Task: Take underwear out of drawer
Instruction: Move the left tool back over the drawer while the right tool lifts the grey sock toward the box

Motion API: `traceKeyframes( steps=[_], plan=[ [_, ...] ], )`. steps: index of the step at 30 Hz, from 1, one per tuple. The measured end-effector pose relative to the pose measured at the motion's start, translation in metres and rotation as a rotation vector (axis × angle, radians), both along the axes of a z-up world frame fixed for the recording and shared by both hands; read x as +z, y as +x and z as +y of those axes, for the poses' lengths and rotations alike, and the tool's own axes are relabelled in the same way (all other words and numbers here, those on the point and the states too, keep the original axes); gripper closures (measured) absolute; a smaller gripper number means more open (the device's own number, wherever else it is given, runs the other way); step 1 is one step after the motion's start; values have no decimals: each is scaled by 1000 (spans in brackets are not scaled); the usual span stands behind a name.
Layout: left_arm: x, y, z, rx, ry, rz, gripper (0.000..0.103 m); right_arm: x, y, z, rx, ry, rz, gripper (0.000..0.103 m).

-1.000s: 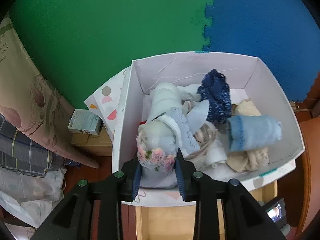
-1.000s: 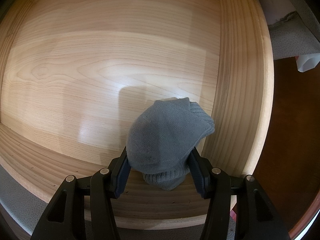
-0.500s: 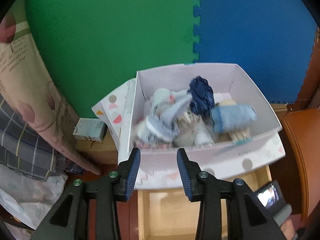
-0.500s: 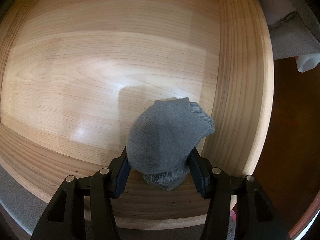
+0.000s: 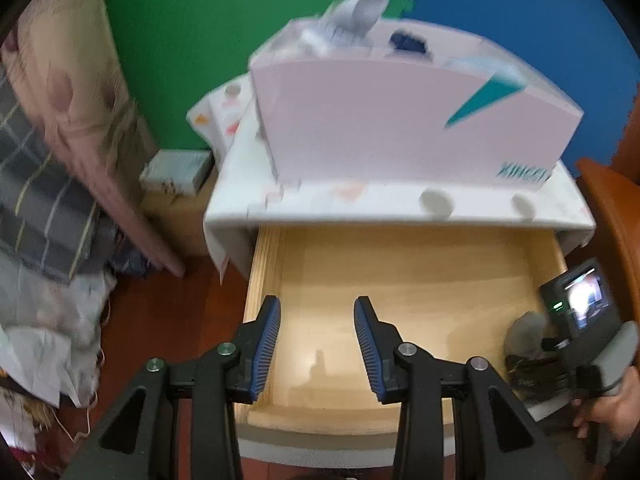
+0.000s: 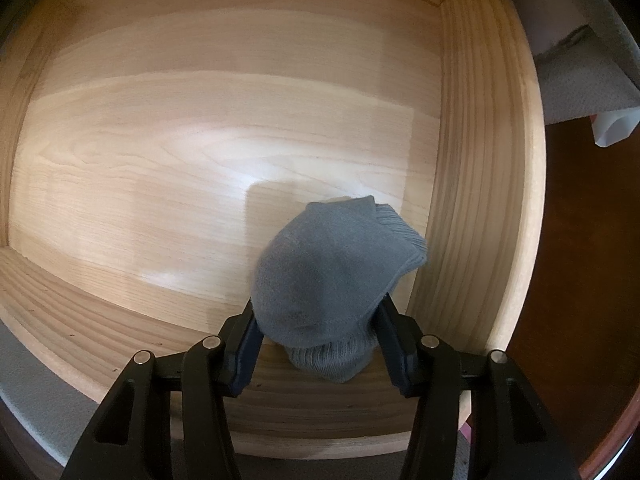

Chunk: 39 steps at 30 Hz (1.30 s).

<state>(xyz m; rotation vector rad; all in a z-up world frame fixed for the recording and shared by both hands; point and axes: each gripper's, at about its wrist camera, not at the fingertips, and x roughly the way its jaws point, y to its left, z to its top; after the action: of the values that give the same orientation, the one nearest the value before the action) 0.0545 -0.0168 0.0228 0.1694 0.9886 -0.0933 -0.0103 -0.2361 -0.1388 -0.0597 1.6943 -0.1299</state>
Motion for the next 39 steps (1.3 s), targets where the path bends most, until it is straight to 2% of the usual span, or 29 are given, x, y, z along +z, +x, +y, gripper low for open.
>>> traceKeyframes(
  steps=[10,16,25,31,39],
  plan=[
    [-40,-11,2,4,72,-5,64,12,1,-3,-12,5,-69,58],
    [-40,-8,10,3,15,12,64,27,1,-6,-21,41,-148,58],
    [-36,-10,16,40,-18,4,64,67,2,-16,-31,85,-223,58],
    [-33,-12,15,38,-7,-8,64,117,-1,-18,-18,123,-287,58],
    [-32,-12,15,43,-9,-10,64,211,0,-16,23,140,-403,58]
  ],
)
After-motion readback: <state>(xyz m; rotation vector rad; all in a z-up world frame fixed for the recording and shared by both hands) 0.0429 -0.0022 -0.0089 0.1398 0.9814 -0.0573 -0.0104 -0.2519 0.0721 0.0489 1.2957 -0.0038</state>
